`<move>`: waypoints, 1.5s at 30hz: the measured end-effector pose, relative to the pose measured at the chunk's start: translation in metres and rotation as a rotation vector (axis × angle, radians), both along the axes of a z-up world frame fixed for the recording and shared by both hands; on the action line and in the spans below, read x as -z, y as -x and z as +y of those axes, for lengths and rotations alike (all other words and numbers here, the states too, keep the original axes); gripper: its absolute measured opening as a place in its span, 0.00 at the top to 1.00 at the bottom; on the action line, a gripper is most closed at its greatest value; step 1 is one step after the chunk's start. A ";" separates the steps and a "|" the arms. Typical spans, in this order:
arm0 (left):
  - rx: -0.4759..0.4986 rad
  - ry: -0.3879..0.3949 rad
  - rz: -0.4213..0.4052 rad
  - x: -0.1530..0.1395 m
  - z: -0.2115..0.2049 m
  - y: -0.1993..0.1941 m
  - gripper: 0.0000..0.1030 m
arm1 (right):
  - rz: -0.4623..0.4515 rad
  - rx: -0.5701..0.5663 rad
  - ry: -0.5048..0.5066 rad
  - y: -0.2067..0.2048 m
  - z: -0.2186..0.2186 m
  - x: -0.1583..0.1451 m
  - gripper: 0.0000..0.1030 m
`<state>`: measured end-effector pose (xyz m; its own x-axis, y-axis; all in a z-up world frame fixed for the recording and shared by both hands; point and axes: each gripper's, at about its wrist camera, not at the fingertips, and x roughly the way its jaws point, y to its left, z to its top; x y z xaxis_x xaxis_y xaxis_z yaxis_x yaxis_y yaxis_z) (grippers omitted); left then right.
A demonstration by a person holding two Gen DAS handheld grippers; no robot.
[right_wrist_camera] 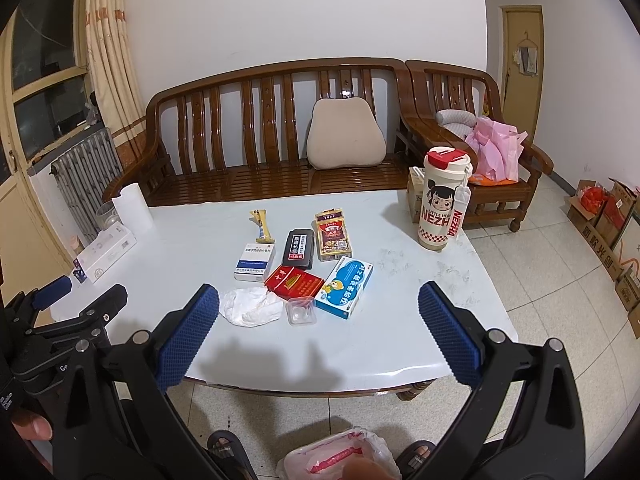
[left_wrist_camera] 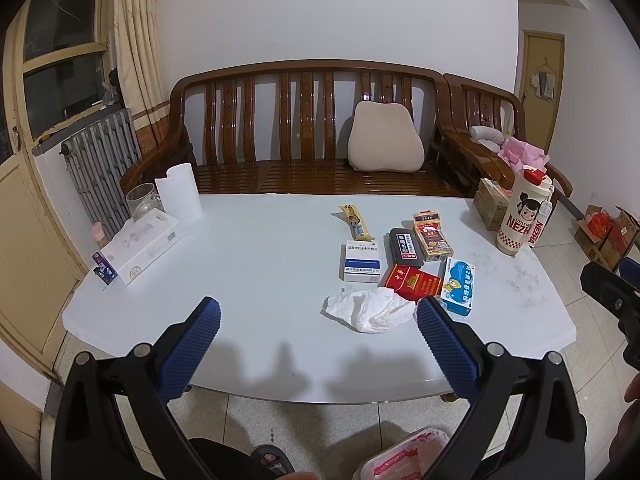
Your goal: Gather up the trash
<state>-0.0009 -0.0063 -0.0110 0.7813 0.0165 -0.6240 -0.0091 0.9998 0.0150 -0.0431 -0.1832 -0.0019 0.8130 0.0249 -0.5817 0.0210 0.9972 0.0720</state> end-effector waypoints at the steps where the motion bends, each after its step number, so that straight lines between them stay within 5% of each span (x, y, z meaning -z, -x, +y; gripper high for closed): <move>1: 0.001 -0.001 0.001 0.000 0.000 0.000 0.06 | 0.000 0.000 0.001 0.000 0.000 0.000 0.05; 27: 0.002 -0.009 0.038 0.019 0.001 -0.015 0.06 | 0.020 -0.013 0.011 -0.007 -0.004 0.013 0.05; 36: 0.037 -0.031 0.056 0.039 -0.014 -0.073 0.06 | 0.070 -0.073 0.065 -0.076 -0.022 0.013 0.05; 45: 0.092 -0.002 0.170 0.073 -0.033 -0.165 0.06 | 0.268 -0.125 -0.004 -0.192 -0.040 0.051 0.05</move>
<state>0.1642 -0.0390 -0.0838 0.6628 -0.0491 -0.7472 0.0855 0.9963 0.0104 0.1487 -0.2233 -0.0525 0.6205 0.1182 -0.7753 -0.0833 0.9929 0.0847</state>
